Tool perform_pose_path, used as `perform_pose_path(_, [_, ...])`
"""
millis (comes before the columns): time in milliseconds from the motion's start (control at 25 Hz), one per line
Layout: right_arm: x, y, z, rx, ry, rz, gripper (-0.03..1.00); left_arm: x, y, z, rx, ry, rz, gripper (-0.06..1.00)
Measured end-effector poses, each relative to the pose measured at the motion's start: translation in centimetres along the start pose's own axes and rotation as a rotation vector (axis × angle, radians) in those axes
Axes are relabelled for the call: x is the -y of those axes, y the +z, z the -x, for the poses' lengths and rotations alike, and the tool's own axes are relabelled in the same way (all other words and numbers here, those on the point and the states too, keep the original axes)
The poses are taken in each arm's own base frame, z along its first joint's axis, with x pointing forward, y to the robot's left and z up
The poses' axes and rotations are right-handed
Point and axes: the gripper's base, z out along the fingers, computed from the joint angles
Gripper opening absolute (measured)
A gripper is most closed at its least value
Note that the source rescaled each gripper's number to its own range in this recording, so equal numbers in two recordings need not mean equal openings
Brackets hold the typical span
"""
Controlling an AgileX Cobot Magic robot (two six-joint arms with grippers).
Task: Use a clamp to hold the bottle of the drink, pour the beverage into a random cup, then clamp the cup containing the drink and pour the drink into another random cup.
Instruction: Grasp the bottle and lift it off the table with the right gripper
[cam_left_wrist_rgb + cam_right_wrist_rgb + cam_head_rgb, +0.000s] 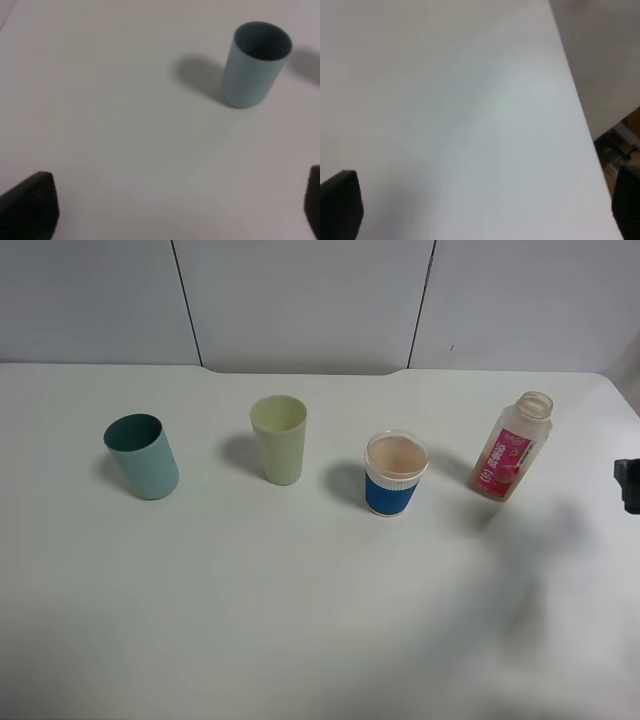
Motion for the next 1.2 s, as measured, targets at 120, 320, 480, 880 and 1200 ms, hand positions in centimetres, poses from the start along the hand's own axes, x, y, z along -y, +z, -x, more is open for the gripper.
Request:
perform_pose_path(120, [-0.2, 1.3, -0.3, 0.006, 0.0, 0.011, 1.0, 0.0, 0.0, 0.0, 0.0, 0.0, 0.0, 1.0])
perform_pose_path(320, [-0.4, 2.6, -0.6, 0.026, -0.037, 0.016, 1.0, 0.0, 0.0, 0.0, 0.0, 0.0, 0.0, 1.0])
perform_pose_path(480, [-0.6, 3.8, -0.7, 0.062, -0.061, 0.016, 1.0, 0.0, 0.0, 0.0, 0.0, 0.0, 0.0, 1.0])
perform_pose_path(880, [-2.7, 6.2, -2.3, 0.044, -0.232, 0.202, 1.0, 0.0, 0.0, 0.0, 0.0, 0.0, 0.0, 1.0])
perform_pose_path(1200, [-3.3, 7.6, -2.4, 0.067, -0.28, 0.27, 1.0, 0.0, 0.0, 0.0, 0.0, 0.0, 0.0, 1.0])
